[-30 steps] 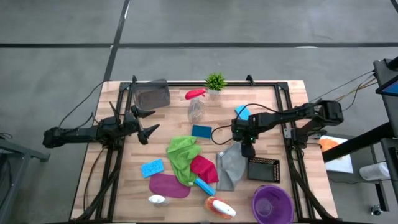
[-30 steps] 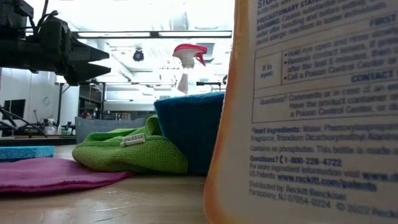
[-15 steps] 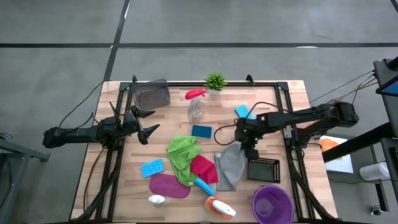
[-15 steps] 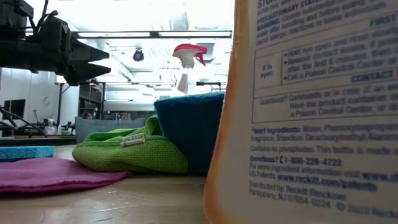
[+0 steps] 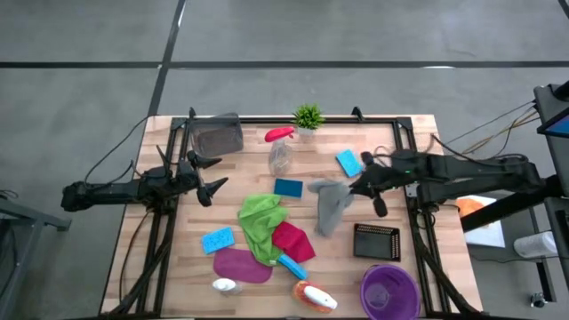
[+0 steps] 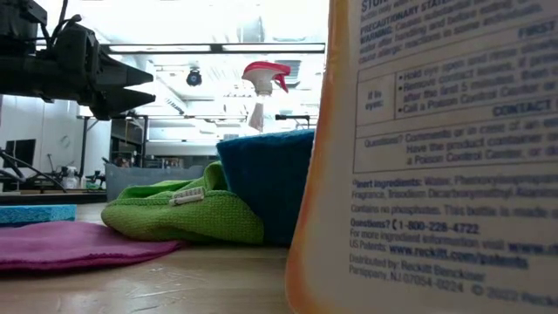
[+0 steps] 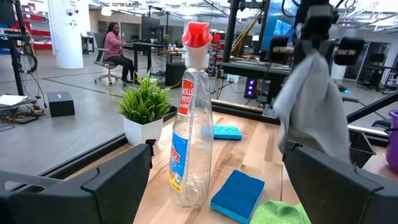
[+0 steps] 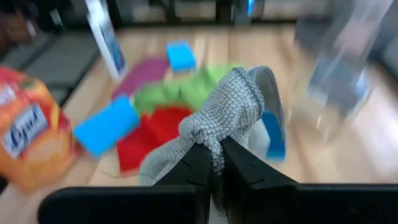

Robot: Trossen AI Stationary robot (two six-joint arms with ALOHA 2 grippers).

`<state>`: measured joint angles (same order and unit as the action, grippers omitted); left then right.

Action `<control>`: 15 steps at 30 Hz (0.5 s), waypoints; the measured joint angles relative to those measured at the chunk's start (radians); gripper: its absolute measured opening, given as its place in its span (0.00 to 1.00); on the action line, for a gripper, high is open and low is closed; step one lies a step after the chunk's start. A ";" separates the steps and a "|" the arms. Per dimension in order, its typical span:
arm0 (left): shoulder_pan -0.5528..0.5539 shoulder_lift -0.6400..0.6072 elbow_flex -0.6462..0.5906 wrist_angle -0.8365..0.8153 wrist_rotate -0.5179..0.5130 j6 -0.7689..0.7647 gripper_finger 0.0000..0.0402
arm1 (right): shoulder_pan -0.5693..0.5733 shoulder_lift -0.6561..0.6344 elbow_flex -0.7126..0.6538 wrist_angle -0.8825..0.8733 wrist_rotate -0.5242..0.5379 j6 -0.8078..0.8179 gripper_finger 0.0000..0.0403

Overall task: Pick & Place Kitchen Items
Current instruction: Put the gray towel into the purple bucket

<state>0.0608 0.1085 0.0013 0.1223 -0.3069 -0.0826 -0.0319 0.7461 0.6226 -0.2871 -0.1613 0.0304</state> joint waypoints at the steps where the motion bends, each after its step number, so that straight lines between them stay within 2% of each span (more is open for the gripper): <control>1: 0.000 0.000 0.000 0.000 0.000 0.000 0.91 | 0.000 -0.034 -0.024 0.041 0.000 -0.011 0.05; 7: 0.000 0.000 0.000 0.000 0.000 0.002 0.91 | 0.000 -0.200 -0.196 0.332 -0.055 -0.059 0.04; 11: 0.000 0.000 0.000 0.000 0.000 0.004 0.91 | 0.000 -0.275 -0.289 0.502 -0.190 -0.056 0.04; 15: 0.000 0.000 0.000 0.000 0.000 0.005 0.91 | 0.000 -0.325 -0.301 0.521 -0.345 -0.018 0.04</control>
<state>0.0612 0.1085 0.0013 0.1219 -0.3073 -0.0776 -0.0319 0.4213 0.3218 0.2344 -0.5062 0.0126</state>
